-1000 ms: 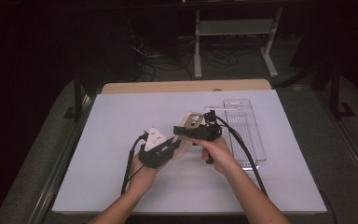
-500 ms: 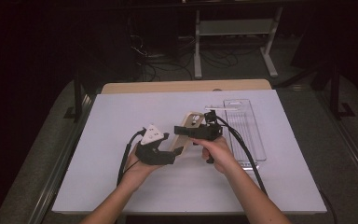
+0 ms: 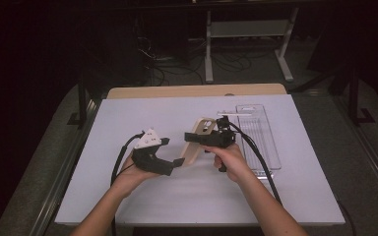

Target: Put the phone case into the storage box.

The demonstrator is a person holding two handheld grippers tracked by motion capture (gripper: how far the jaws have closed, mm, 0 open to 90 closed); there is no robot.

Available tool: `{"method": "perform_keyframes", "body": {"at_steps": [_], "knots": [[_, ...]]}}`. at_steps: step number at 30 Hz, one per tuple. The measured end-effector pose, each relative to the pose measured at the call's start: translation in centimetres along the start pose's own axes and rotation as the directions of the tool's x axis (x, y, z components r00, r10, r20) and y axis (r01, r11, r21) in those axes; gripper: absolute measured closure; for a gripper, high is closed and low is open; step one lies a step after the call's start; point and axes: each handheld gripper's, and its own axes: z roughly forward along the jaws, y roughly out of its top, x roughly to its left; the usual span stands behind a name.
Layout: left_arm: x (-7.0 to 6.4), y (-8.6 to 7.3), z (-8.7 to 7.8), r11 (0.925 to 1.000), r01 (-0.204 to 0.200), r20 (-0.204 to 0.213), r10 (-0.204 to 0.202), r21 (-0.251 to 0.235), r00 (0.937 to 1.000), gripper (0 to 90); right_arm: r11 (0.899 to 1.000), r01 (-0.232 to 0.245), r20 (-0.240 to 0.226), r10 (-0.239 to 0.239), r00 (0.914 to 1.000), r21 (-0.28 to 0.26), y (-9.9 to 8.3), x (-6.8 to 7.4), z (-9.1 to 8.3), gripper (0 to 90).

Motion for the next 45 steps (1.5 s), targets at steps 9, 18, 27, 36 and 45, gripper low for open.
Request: {"method": "perform_keyframes", "body": {"at_steps": [9, 18, 27, 36, 45], "knots": [[0.7, -1.1, -1.0, 0.9988, -0.05, 0.035, 0.05, -0.003, 0.9981, 1.9, 1.0, 0.008, 0.003, -0.008, 1.0, 0.004, -0.1, 0.0, 0.1, 10.5], [1.8, -3.3, -2.1, 0.9991, -0.042, 0.033, 0.042, 0.006, 0.9986, 1.3, 1.0, 0.008, 0.005, -0.008, 1.0, 0.01, -0.1, 0.1, 0.0, 10.5], [2.2, -6.1, -3.6, 0.9994, -0.001, 0.026, 0.0, 0.034, 0.9997, 1.3, 1.0, 0.008, 0.009, -0.008, 0.9999, 0.012, -0.1, 0.1, 0.0, 10.6], [2.1, -7.7, -4.5, 0.9983, -0.01, 0.026, 0.008, 0.058, 0.9996, 1.4, 1.0, 0.024, 0.018, -0.024, 0.9995, 0.012, -0.1, 0.0, 0.0, 10.6], [2.1, -7.8, -4.4, 0.998, -0.01, 0.029, 0.008, 0.062, 0.9996, 1.4, 1.0, 0.028, 0.036, -0.028, 0.999, 0.001, 0.6, -0.1, -1.1, 10.6]]}}
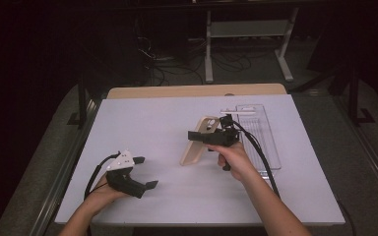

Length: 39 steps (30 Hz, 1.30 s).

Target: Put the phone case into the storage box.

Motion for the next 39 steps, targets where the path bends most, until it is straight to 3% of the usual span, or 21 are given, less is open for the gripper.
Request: {"method": "perform_keyframes", "body": {"at_steps": [6, 25, 39], "knots": [[-0.1, 0.0, 0.2, 1.0, -0.008, 0.004, 0.008, 0.002, 1.0, 1.3, 0.999, -0.02, 0.006, 0.02, 0.9998, -0.042, 1.0, -0.3, -1.5, 10.7], [-0.2, -0.1, 0.4, 1.0, -0.006, 0.014, 0.006, 0.007, 0.9999, 1.3, 0.995, 0.008, 0.069, -0.002, 0.9976, -0.098, 3.9, -0.6, -5.2, 10.7], [-0.3, -0.1, 0.4, 1.0, 0.003, 0.019, -0.003, 0.009, 0.9998, 1.4, 0.99, 0.006, 0.141, 0.013, 0.99, -0.139, 6.0, -1.7, -7.6, 10.8]]}}
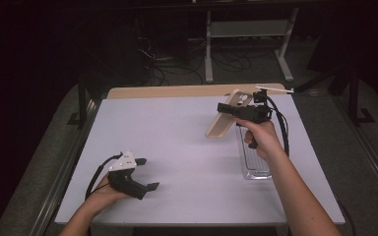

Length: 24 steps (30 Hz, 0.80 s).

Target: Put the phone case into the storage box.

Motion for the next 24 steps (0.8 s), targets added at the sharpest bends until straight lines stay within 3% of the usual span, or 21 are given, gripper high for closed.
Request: {"method": "perform_keyframes", "body": {"at_steps": [12, 24], "knots": [[-0.1, 0.0, 0.2, 0.9999, 0.011, 0.009, -0.011, -0.003, 0.9999, 1.3, 1.0, -0.003, 0.089, 0.005, 0.996, -0.021, 2.4, -1.3, -1.6, 10.9], [-0.2, 0.1, 0.3, 1.0, 0.004, 0.017, -0.004, 0.0, 0.9998, 1.4, 1.0, 0.007, 0.183, -0.001, 0.9832, -0.03, 4.3, -2.6, -2.9, 11.0]]}}
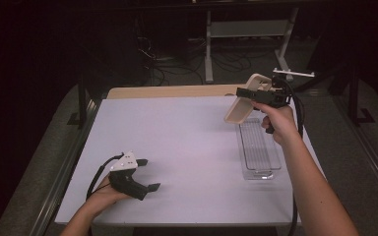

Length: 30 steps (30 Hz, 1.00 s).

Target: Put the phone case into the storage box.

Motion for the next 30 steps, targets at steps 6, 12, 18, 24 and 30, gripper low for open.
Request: {"method": "perform_keyframes", "body": {"at_steps": [6, 12, 18, 24, 30], "knots": [[0.0, 0.0, 0.0, 1.0, -0.001, 0.002, 0.001, 0.008, 1.0, 1.4, 1.0, 0.021, 0.083, -0.022, 0.9963, 0.012, 0.8, -0.8, -0.4, 11.2], [0.0, 0.0, 0.0, 0.9999, -0.005, 0.006, 0.005, 0.014, 1.0, 1.4, 0.999, 0.042, 0.155, -0.046, 0.9869, 0.034, 1.5, -1.7, -0.5, 11.2], [-0.1, 0.0, 0.1, 0.9998, 0.006, 0.011, -0.006, 0.018, 0.9999, 1.4, 0.994, 0.05, 0.209, -0.069, 0.9754, 0.096, 1.9, -2.4, -0.3, 11.3], [-0.1, -0.1, 0.1, 0.9993, -0.005, 0.017, 0.005, 0.037, 0.9998, 1.4, 0.984, 0.058, 0.241, -0.097, 0.9657, 0.166, 2.2, -2.5, 0.5, 11.2], [-0.1, -0.1, 0.2, 0.9992, -0.012, 0.022, 0.011, 0.038, 0.9997, 1.4, 0.973, 0.056, 0.275, -0.119, 0.954, 0.225, 2.2, -2.4, 1.6, 11.2]]}}
